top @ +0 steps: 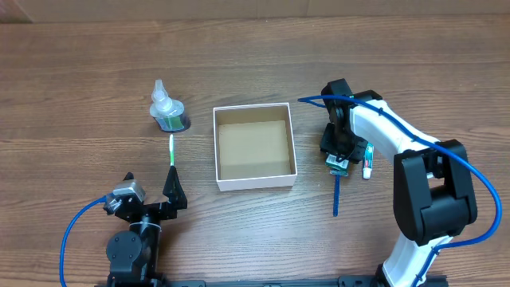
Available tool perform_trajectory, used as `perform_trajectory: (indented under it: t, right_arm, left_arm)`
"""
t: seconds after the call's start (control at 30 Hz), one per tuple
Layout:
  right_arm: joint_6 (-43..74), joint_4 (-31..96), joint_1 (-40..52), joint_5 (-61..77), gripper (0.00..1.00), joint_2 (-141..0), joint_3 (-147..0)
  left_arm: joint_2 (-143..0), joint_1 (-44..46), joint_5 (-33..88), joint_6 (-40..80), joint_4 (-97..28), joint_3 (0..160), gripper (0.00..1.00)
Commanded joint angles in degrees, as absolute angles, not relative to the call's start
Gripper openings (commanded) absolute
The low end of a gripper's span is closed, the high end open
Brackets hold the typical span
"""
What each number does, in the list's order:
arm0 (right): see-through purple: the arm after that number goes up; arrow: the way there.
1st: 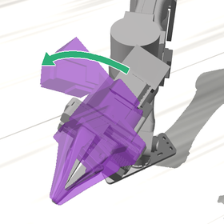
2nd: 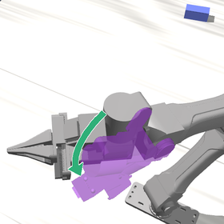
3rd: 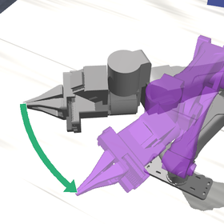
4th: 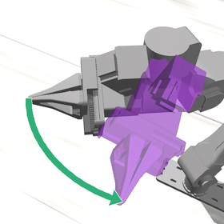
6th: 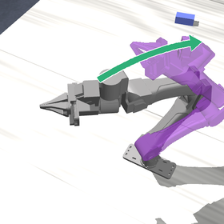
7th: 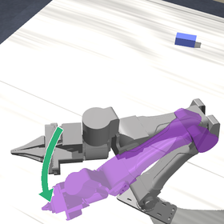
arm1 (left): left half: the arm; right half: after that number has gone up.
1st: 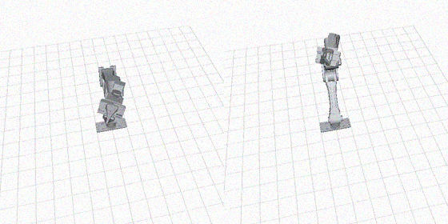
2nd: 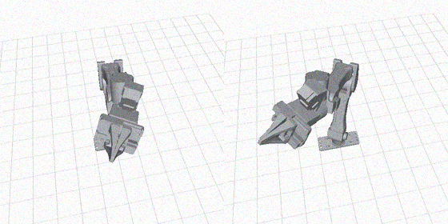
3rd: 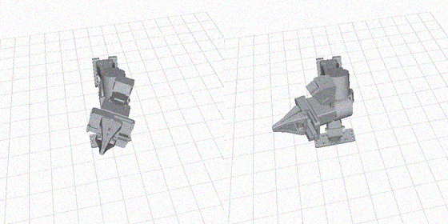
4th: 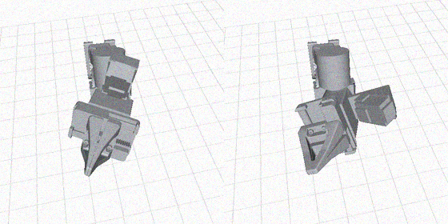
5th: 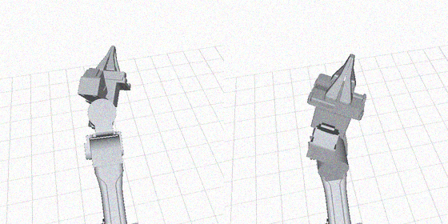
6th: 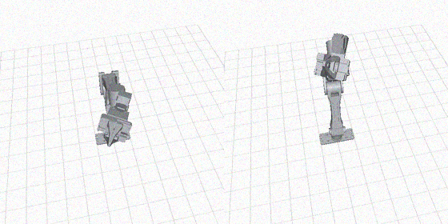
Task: Pack container
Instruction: 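Carry the soap package left into the box and release it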
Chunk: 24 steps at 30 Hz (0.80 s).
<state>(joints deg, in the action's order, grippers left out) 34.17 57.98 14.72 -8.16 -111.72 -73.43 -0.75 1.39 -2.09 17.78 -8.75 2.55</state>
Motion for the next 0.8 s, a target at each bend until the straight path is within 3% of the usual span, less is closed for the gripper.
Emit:
perform_trajectory:
  t: [0.0,0.27,0.47,0.77]
  right_arm:
    - [32.42,62.54,15.55,-11.00,0.49,-105.95,-81.12]
    - [29.54,75.33,28.71,-10.94,0.49,-95.79,-99.42]
    - [31.68,72.10,39.13,-11.57,0.49,-96.05,-98.67]
    - [31.90,65.14,40.93,-9.74,0.49,-106.89,-97.71]
  left_arm:
    - [-0.27,1.15,-1.45,16.69,-8.56,2.24,1.00]
    - [-0.27,1.15,-1.45,16.69,-8.56,2.24,1.00]
    - [-0.27,1.15,-1.45,16.69,-8.56,2.24,1.00]
    - [-0.27,1.15,-1.45,16.69,-8.56,2.24,1.00]
